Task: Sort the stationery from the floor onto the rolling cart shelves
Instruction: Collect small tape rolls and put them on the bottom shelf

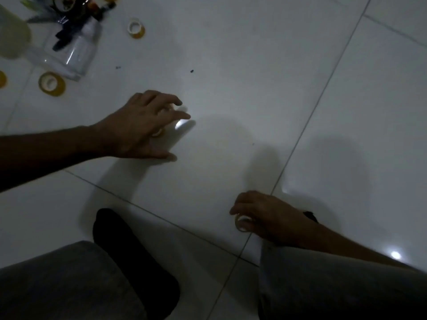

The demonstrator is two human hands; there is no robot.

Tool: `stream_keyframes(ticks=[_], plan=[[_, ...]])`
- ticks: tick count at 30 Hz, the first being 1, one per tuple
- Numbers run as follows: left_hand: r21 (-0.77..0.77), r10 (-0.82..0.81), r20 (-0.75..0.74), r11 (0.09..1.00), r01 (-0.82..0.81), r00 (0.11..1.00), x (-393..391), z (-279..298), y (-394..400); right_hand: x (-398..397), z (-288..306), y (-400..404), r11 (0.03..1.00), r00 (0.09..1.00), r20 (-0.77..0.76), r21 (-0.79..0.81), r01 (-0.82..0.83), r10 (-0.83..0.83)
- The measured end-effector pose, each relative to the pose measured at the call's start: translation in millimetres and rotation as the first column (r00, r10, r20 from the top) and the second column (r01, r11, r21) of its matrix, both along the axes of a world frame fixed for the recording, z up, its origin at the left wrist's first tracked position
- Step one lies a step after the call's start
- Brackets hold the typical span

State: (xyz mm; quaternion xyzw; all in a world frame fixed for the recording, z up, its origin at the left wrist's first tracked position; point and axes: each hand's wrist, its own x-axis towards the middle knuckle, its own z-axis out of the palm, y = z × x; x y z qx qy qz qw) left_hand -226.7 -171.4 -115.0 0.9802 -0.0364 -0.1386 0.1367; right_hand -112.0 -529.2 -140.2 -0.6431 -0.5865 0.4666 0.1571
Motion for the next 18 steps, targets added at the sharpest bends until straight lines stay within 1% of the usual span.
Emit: stream_keyframes(ticks=[2, 4, 7, 11, 14, 18], plan=[[0.01, 0.044, -0.026, 0.999, -0.044, 0.999, -7.2, -0.9, 4.4, 4.5, -2.0, -7.8, 0.996, 0.998, 0.045, 0.076, 0.036, -0.04], [-0.03, 0.1, -0.055, 0.994, -0.102, 0.993, -13.0, -2.4, 4.2, 10.2, 0.0, -15.8, 0.993, 0.994, 0.054, 0.08, 0.088, -0.092], [-0.134, 0.172, -0.081, 0.974, -0.182, 0.982, -18.3, -5.6, -0.8, 15.3, 2.3, -14.5, 0.977, 0.984, 0.013, 0.118, 0.177, -0.18], [-0.226, 0.25, -0.086, 0.938, -0.263, 0.964, -16.2, -10.1, -3.6, 20.8, 2.6, -4.0, 0.933, 0.951, -0.023, 0.185, 0.308, -0.31], [-0.254, 0.293, -0.087, 0.918, -0.305, 0.952, -16.9, -11.7, -6.1, 25.8, -0.6, 4.8, 0.891, 0.922, -0.076, 0.242, 0.385, -0.379], [-0.262, 0.372, -0.095, 0.886, -0.383, 0.923, -13.3, -9.6, -11.4, 37.0, -3.3, 23.6, 0.834, 0.877, -0.084, 0.279, 0.477, -0.473]])
